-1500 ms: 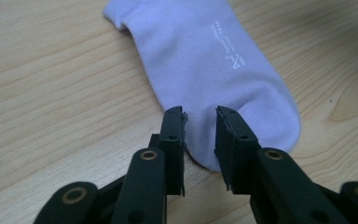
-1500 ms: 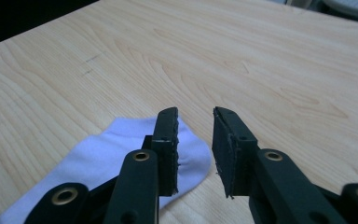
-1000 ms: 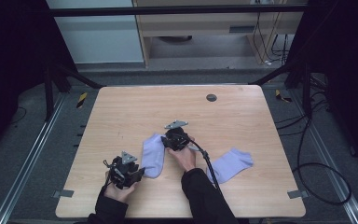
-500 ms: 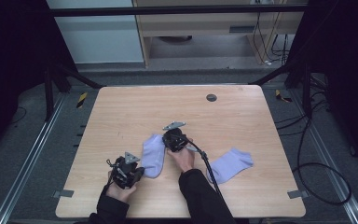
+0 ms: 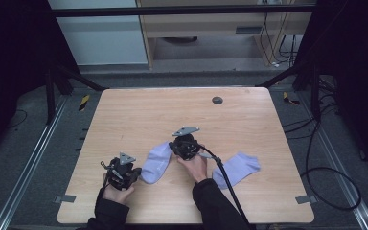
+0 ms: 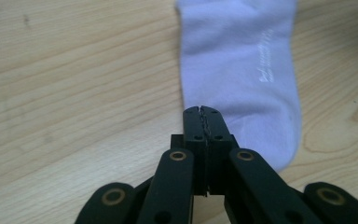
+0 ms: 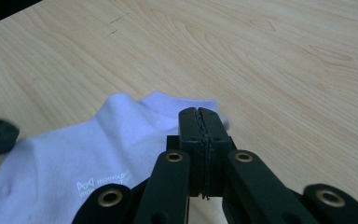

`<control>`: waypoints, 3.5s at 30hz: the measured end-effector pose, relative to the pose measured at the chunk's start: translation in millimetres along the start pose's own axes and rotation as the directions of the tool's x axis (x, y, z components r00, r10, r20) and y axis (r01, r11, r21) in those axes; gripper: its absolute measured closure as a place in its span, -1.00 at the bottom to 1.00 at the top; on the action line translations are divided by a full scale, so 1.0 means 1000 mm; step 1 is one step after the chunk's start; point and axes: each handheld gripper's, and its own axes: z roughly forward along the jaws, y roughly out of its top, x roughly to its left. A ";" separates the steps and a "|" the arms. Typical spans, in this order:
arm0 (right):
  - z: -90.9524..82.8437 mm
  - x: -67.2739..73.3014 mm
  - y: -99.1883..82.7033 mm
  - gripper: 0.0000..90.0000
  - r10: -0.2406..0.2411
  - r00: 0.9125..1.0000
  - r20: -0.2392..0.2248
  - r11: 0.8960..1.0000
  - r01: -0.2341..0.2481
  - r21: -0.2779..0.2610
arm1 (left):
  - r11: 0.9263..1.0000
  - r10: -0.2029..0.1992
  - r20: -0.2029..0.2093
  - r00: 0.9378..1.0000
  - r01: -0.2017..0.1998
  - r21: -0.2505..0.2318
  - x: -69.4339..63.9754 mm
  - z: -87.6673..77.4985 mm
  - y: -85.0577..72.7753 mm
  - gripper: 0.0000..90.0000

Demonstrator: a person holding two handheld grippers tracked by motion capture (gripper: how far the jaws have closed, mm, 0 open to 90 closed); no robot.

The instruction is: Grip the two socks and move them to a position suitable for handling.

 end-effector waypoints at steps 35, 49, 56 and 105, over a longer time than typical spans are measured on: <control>-0.011 0.025 -0.046 0.53 0.065 0.997 0.036 0.997 -0.067 0.043 | 0.998 -0.033 -0.038 0.999 0.034 0.043 0.008 0.005 -0.012 0.47; -0.018 0.029 -0.049 0.94 0.080 0.996 0.025 0.996 -0.081 0.034 | 0.997 -0.071 -0.040 0.997 0.071 -0.020 0.017 -0.003 0.000 0.94; -0.019 0.050 -0.058 0.88 0.076 0.996 -0.036 0.997 -0.075 0.032 | 0.998 -0.063 -0.106 0.992 0.063 0.002 0.027 0.003 0.000 0.93; -0.211 -0.113 -0.117 0.16 0.153 0.940 0.305 0.988 -0.144 -0.052 | 0.977 0.198 0.191 0.961 -0.178 -0.118 -0.139 0.012 0.058 0.09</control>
